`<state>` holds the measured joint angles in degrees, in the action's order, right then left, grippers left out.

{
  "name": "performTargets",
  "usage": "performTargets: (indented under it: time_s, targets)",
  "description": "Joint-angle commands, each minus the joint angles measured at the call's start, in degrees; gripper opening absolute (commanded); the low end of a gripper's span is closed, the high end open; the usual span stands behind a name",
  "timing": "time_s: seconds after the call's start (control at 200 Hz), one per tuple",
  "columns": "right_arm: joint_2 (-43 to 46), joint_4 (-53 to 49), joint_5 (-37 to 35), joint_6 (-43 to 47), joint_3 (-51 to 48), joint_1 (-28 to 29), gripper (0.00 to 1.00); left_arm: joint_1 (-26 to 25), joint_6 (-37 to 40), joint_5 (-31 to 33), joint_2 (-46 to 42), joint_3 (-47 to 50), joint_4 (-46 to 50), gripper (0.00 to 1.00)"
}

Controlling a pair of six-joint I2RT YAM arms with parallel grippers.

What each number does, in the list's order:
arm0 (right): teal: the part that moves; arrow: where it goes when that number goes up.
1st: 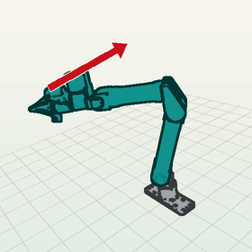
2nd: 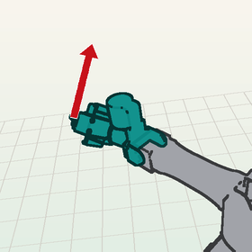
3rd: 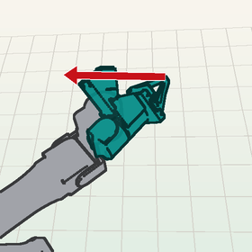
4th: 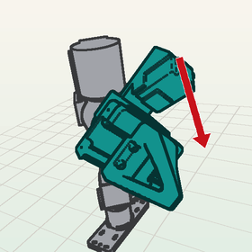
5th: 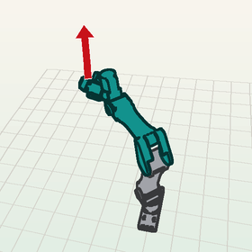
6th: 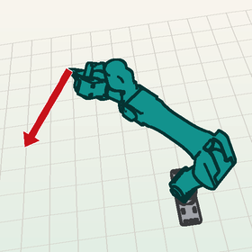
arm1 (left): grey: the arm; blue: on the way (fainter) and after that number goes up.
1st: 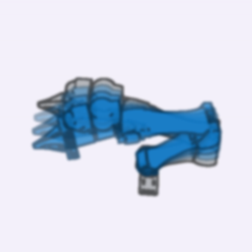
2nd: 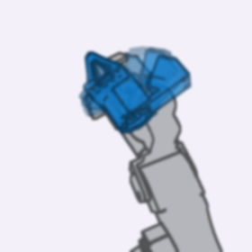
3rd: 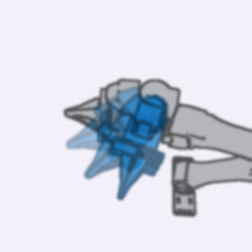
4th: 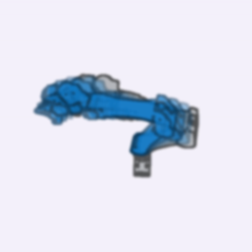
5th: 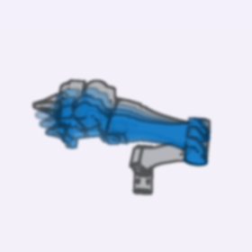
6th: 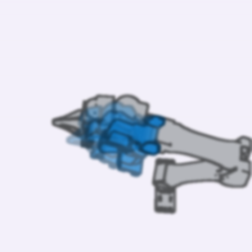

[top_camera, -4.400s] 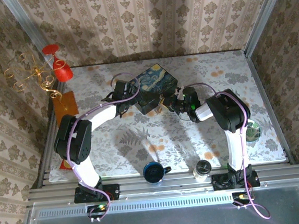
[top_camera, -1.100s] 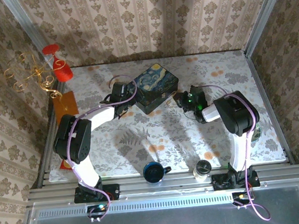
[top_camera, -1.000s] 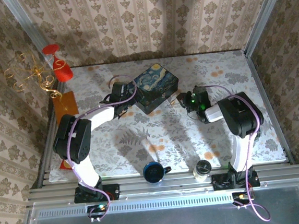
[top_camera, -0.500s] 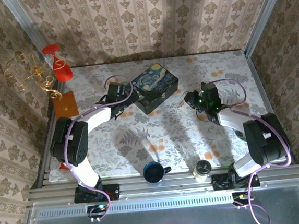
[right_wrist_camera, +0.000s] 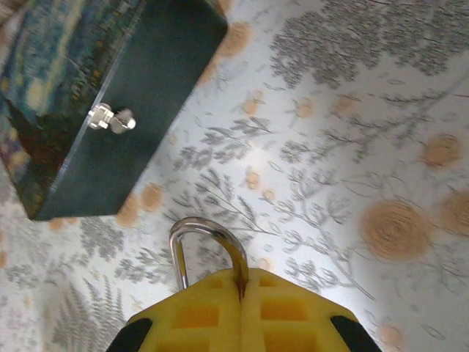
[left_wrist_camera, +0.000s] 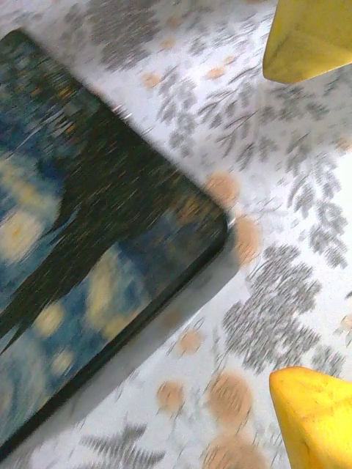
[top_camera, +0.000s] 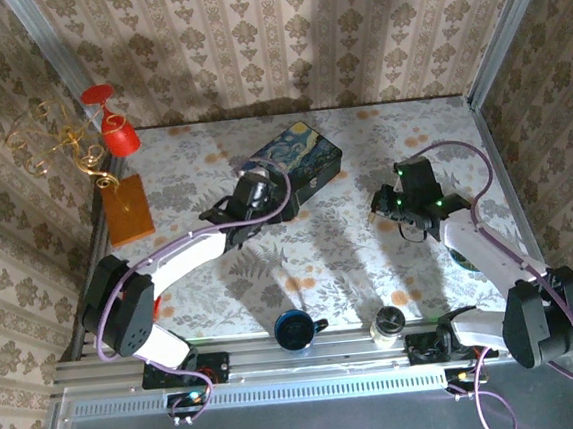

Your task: Unlock the padlock with the key

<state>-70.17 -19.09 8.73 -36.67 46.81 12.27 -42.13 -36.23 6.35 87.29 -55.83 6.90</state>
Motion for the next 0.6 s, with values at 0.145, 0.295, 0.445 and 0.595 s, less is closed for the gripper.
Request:
performTargets:
  time_s: [0.145, 0.295, 0.445, 0.595]
  targets:
    - [-1.2, -5.8, -1.6, 3.7, 1.3, -1.5, 0.0, -6.0, -2.0, -5.9, 7.2, -2.6, -5.2, 0.94]
    - [-4.0, -5.2, 0.0, 4.2, 1.4, -1.5, 0.0, -5.4, -1.8, -5.6, 11.9, -4.8, -6.5, 0.85]
    - [-6.2, -6.9, 0.4, 5.5, 2.5, -1.5, 0.0, -2.6, -2.0, -4.9, 15.1, -5.7, -8.5, 0.81]
    - [-8.5, -8.4, 1.4, 6.8, 4.5, -1.5, 0.0, 0.8, -2.0, -4.9, 17.8, -6.6, -9.5, 0.81]
